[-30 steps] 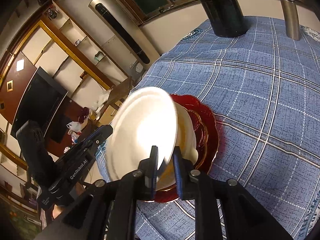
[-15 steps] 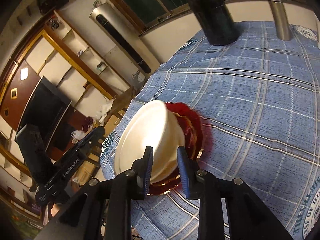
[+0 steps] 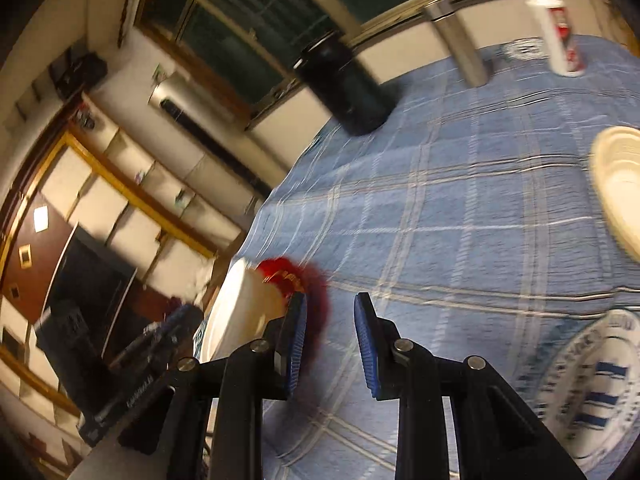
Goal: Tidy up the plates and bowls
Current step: 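Reach the left tool to the small tabbed beige bowl and grasp its rim, then lift the small beige bowl with the left tool and carry it toward the stack, then hold the small beige bowl with the left tool above the stacked bowls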
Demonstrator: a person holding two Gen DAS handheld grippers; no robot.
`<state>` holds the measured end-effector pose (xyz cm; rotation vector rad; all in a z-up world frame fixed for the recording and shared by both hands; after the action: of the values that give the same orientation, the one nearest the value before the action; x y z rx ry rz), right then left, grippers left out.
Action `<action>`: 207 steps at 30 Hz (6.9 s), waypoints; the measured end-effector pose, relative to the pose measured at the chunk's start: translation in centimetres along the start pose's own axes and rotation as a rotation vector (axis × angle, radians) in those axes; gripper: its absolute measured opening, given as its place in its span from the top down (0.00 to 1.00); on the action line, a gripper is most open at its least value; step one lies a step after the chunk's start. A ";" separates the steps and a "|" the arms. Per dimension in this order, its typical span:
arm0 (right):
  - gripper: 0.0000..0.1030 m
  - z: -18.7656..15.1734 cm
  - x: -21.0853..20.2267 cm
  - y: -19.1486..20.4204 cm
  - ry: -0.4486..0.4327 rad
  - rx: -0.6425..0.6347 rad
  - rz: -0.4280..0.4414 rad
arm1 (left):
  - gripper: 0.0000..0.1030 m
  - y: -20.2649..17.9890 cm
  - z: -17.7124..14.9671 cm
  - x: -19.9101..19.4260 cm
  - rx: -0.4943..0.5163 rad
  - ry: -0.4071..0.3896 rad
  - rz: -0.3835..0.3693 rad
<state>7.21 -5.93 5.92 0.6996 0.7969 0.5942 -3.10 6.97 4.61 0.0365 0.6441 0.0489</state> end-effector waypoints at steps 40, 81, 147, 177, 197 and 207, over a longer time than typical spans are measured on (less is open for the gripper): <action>0.91 6.6 -11.1 -26.6 -0.281 0.309 -0.275 | 0.88 -25.6 7.4 16.6 0.123 0.313 -0.380; 0.88 -4.5 -5.5 -9.0 -0.051 -0.070 -0.283 | 0.87 -11.7 -3.9 6.7 0.097 0.266 -0.223; 0.83 -4.6 -5.6 -7.7 -0.141 -0.206 -0.458 | 0.86 -10.9 -4.6 6.4 0.094 0.175 -0.217; 0.89 -5.8 -4.6 -7.5 -0.057 -0.085 -0.298 | 0.86 -10.2 -3.5 5.4 0.152 0.102 -0.117; 0.89 -3.2 -4.1 -1.5 -0.095 -0.219 -0.288 | 0.86 -6.2 -0.5 2.3 0.090 -0.010 -0.042; 0.89 -1.9 -2.9 4.6 -0.123 -0.343 -0.266 | 0.86 -1.4 1.1 0.0 0.012 -0.082 0.017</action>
<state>3.15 -4.46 9.61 0.3054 0.6395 0.4275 -2.45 5.52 5.43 0.0554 0.5626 0.0593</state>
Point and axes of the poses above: each gripper's, at about its wrist camera, not at the fingertips, and x roughly the way its jaws point, y to its left, z to its top, the point moved 9 cm from there along x, roughly the way its jaws point, and after that the axes turned 3 degrees about x, right-handed, at the moved point
